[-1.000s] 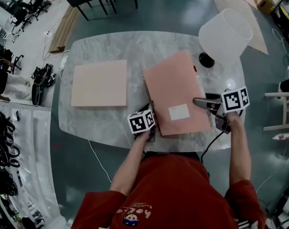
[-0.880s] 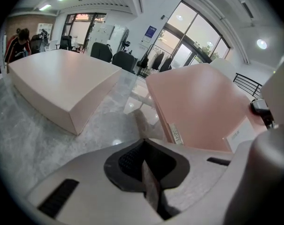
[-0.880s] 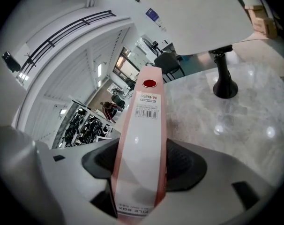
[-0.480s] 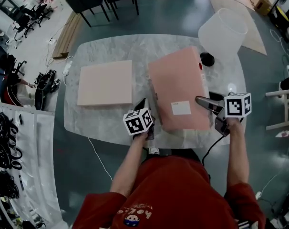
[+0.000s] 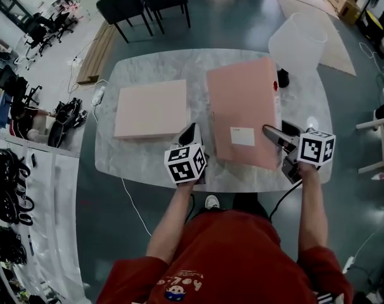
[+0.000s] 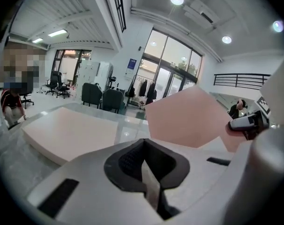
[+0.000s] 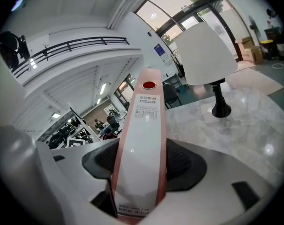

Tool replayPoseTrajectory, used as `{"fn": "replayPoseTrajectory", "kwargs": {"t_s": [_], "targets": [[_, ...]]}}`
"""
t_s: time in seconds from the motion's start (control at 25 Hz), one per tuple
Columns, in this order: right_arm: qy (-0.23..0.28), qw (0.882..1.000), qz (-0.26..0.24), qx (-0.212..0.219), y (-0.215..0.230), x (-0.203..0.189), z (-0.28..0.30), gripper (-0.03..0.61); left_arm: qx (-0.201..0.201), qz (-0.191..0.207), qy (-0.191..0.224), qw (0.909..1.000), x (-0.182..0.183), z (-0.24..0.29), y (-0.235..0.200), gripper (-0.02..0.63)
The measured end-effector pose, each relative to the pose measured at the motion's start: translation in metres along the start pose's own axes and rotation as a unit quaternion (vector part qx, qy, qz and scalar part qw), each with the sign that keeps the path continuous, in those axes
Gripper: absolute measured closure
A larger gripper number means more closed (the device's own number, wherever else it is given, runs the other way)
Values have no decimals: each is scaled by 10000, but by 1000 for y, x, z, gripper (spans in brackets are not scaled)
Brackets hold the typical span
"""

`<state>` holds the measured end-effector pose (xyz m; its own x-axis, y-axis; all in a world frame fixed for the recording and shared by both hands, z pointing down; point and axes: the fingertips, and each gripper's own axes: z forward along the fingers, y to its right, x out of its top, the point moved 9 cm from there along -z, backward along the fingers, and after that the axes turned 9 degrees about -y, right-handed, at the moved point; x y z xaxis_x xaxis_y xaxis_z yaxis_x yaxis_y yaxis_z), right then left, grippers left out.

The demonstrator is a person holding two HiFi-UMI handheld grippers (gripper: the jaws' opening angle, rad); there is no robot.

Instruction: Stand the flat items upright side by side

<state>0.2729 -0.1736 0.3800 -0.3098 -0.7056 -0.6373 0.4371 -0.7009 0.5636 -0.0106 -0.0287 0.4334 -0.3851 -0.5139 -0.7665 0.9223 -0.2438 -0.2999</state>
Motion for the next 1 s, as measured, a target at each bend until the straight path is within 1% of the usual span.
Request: {"fn": "replayPoseTrajectory", "kwargs": {"t_s": [0.12,0.28,0.52,0.72,1.0], "targets": [[282,9995,-84,-142,-13,-6,2,293,-55,60,159,9998,5,-15,-4,611],[614,9969,-211,-442,-32,-16,5,293,-119,119,346,9993,7,-33,-14,611],[1132,9877,-446,-987,-58,-25,8,293,-192,197,588,9979,15,-58,-25,611],[1520,9751,-724,-1445,-78,-30,9,293,-211,249,756,9966,21,-75,-33,611],[2014,9507,-1030,-2121,-88,-31,19,293,-141,348,914,9951,27,-83,-37,611]]}}
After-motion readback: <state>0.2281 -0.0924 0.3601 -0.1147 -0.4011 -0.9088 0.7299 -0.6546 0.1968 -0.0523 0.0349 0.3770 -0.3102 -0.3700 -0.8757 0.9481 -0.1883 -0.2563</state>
